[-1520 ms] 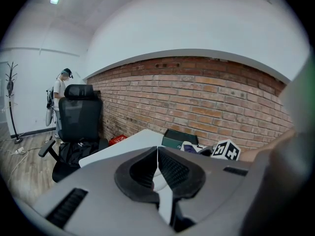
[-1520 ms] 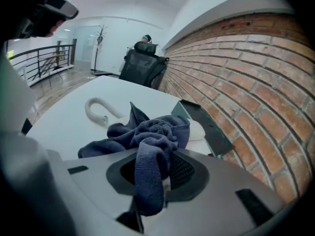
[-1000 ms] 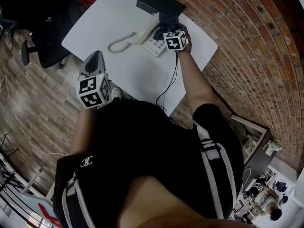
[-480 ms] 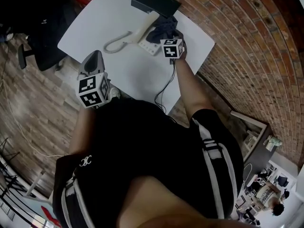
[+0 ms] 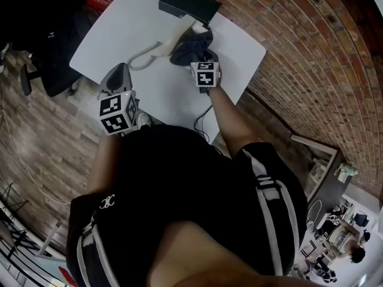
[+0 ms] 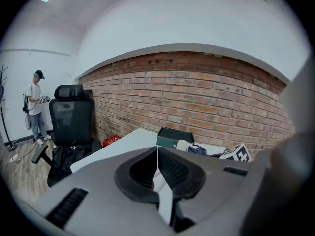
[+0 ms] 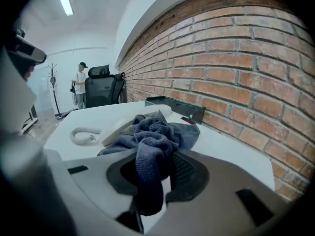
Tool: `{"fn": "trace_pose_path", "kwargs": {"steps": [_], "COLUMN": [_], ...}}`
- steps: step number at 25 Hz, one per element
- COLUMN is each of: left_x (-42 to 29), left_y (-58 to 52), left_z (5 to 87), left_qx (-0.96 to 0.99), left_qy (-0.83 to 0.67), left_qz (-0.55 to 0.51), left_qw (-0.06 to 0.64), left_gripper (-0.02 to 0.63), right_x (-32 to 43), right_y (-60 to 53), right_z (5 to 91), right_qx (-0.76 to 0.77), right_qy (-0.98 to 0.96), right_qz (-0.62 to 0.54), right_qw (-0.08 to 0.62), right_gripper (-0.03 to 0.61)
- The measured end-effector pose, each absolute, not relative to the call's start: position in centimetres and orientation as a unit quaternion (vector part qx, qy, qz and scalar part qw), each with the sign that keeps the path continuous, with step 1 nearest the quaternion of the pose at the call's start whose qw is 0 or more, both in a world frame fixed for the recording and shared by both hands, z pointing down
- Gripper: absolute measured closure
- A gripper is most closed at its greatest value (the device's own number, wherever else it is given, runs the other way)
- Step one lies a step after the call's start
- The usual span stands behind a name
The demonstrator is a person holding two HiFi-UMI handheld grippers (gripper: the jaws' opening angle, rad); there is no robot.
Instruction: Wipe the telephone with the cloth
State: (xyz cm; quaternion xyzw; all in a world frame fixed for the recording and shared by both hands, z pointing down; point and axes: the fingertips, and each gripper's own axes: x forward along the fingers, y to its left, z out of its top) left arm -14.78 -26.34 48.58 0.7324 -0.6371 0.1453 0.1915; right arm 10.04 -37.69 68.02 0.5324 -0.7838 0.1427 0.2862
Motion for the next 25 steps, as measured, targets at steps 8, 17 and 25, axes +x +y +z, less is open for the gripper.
{"fn": "trace_pose_path", "kwargs": {"steps": [8,17,25], "left_x": [-13.5,-13.3,-13.1], "left_y": [-27.0,-27.2,-27.5], "left_z": [48.1,47.4,47.0], "left_qx": [0.751,0.764,0.773], "left_qy": [-0.618,-0.607,-0.598], "left_qz": [0.142,0.139,0.127], "left_qw": [0.183,0.171,0.169], "left_gripper": [0.607,0.607,0.607], "right_x": [6.2,6.2,6.5], "right_y": [-32.7,-32.0,-31.6], "right_z": [68.9,69.3,69.4], "right_qx": [0.496,0.499,0.505], "right_qy": [-0.803,-0.802,-0.79], "right_qz": [0.112,0.139,0.194], "right_qw": [0.312,0.297,0.288], "right_gripper": [0.502,0.502,0.502]}}
